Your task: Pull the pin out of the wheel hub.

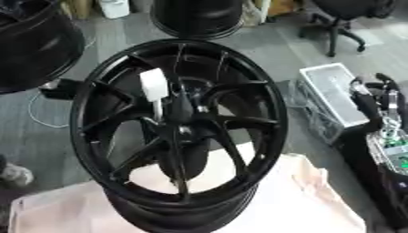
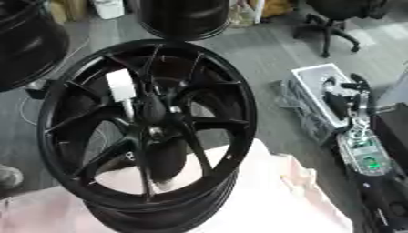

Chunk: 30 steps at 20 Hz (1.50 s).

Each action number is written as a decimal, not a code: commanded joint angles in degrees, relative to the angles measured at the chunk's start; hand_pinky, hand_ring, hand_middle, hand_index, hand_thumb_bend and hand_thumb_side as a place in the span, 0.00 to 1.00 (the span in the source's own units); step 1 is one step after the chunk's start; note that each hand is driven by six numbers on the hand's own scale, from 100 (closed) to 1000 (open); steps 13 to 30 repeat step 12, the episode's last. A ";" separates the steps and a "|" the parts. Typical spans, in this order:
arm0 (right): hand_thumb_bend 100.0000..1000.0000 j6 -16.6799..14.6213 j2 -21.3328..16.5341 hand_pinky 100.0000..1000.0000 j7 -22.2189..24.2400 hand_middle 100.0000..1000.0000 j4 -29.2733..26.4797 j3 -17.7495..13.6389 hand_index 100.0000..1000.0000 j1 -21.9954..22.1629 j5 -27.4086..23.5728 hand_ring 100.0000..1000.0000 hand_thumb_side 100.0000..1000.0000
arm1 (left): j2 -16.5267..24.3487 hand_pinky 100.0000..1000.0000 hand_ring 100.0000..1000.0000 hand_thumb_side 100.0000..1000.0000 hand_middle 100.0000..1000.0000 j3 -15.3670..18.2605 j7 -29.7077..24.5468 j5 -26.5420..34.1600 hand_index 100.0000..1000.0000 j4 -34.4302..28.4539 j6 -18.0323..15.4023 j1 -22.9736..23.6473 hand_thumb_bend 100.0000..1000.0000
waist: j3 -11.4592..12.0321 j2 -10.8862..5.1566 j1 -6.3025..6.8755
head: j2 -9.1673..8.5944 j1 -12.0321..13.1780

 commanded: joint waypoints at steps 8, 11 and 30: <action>0.07 -9.10 7.02 0.45 -1.50 0.70 -9.86 7.93 0.90 3.18 -1.73 0.45 0.39 | 0.17 0.56 0.58 0.85 0.63 -0.26 0.41 0.26 0.75 -1.40 0.00 -1.02 0.44 | 0.23 -0.06 0.34 | -0.84 -0.46; 0.07 -10.83 9.97 0.45 -0.39 0.69 -8.75 9.42 0.90 3.60 -3.15 0.45 0.40 | -0.09 0.56 0.58 0.85 0.63 -0.27 0.47 0.28 0.74 -1.34 0.09 -0.98 0.44 | 0.40 0.19 0.42 | -1.07 -0.21; 0.07 -11.28 10.51 0.45 -0.14 0.69 -8.47 9.55 0.90 3.63 -3.24 0.45 0.40 | -0.08 0.56 0.58 0.85 0.63 -0.26 0.50 0.29 0.74 -1.35 0.10 -1.02 0.44 | 0.43 0.24 0.39 | -1.05 -0.23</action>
